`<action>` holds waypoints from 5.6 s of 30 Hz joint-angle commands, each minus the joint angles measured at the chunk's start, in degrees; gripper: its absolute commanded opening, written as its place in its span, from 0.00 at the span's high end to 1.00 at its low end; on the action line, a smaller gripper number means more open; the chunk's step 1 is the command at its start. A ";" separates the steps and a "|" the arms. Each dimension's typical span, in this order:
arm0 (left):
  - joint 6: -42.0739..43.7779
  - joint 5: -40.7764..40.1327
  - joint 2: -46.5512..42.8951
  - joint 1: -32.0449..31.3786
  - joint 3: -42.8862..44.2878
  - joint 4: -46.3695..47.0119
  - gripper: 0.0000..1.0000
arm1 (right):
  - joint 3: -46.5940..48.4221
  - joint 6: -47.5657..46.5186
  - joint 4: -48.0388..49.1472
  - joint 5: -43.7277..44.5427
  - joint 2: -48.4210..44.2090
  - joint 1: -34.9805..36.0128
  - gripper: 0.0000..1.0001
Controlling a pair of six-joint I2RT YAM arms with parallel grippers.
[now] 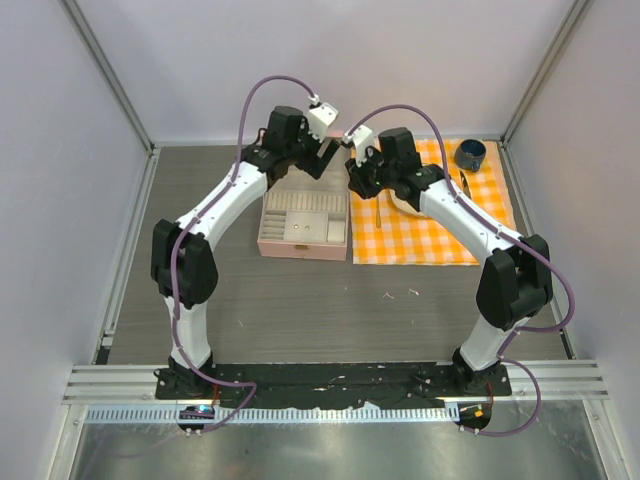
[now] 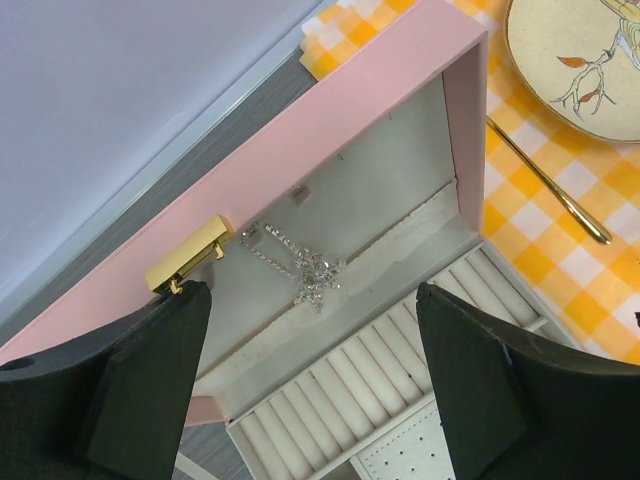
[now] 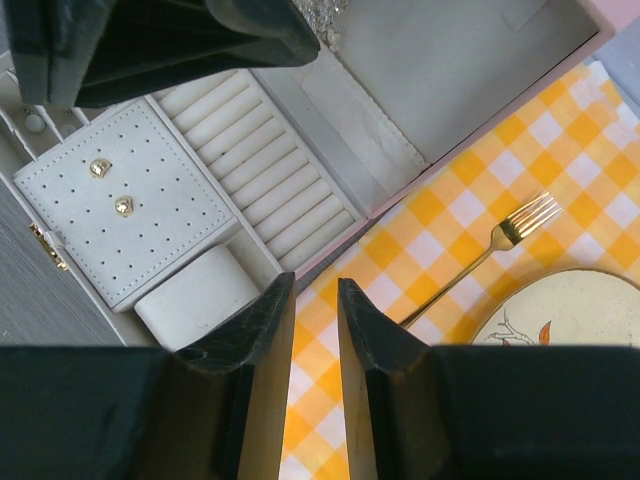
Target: Organize the mixed jewelry
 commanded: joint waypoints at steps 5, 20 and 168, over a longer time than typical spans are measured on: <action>-1.16 0.78 -6.54 0.63 -4.28 4.29 0.11 | -1.56 -0.63 3.07 0.83 -2.66 -0.05 0.71; -5.47 4.55 -24.39 1.68 -23.53 2.28 0.12 | -8.23 -3.09 0.26 10.58 -10.21 -1.54 0.61; -15.49 -5.99 -38.46 15.66 -42.25 3.50 0.12 | -0.96 -25.42 10.63 39.16 9.46 25.26 0.99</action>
